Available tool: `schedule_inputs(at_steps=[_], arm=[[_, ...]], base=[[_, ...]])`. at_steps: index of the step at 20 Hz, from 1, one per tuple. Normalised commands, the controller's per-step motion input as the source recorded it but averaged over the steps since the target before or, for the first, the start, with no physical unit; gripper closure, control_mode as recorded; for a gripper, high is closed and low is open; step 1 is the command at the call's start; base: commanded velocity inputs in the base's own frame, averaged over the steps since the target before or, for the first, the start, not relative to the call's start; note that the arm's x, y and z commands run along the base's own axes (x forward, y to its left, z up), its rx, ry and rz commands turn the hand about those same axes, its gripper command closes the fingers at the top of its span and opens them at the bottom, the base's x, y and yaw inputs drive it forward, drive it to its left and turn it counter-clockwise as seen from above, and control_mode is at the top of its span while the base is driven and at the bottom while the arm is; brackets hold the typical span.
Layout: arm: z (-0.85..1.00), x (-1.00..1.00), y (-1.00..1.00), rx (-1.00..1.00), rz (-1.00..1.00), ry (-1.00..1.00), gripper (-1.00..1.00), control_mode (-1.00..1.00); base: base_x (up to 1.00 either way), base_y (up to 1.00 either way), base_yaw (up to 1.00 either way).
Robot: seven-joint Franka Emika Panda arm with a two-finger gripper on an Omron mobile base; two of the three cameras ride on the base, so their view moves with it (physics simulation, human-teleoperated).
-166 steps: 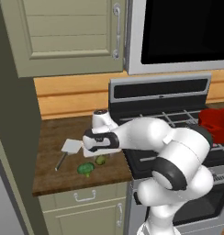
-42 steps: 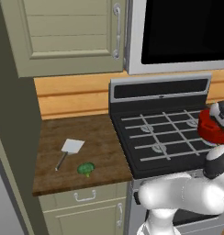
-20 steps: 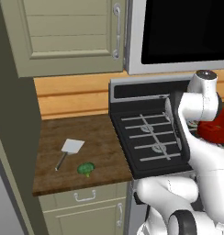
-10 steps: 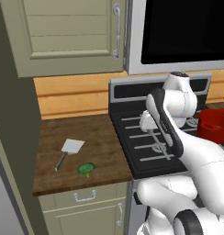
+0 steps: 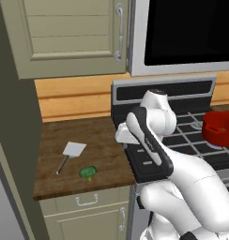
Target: Put the broccoli and lime in the pot. Retrieve the spatula and lightly stir the vegetables in the pot.
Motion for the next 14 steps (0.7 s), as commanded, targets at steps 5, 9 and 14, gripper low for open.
schedule_inputs(at_steps=[5, 9, 14], arm=[[-0.26, 0.01, 0.77, 0.11, -0.18, 0.00, -1.00, -1.00], [-0.30, 0.21, 0.56, 0.09, -0.21, 0.00, -1.00, -1.00], [-0.42, 0.05, 0.28, 0.05, -0.18, 0.00, -1.00, -1.00]], base=[[0.00, 0.00, 0.00], [0.00, 0.00, 0.00], [0.00, 0.00, 0.00]])
